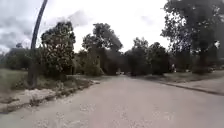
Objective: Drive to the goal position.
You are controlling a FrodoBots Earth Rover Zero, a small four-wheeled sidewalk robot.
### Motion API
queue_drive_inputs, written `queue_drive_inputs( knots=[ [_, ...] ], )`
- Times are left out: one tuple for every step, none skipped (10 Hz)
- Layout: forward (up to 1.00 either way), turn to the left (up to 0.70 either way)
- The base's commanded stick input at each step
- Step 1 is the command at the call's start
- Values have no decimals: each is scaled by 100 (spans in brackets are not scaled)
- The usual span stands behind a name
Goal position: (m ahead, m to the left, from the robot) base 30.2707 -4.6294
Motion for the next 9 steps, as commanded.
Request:
queue_drive_inputs(
  knots=[
    [100, 1],
    [100, 1],
    [100, 1],
    [100, 1],
    [100, 1],
    [100, 1],
    [100, 1],
    [100, 1],
    [100, 1]
  ],
)
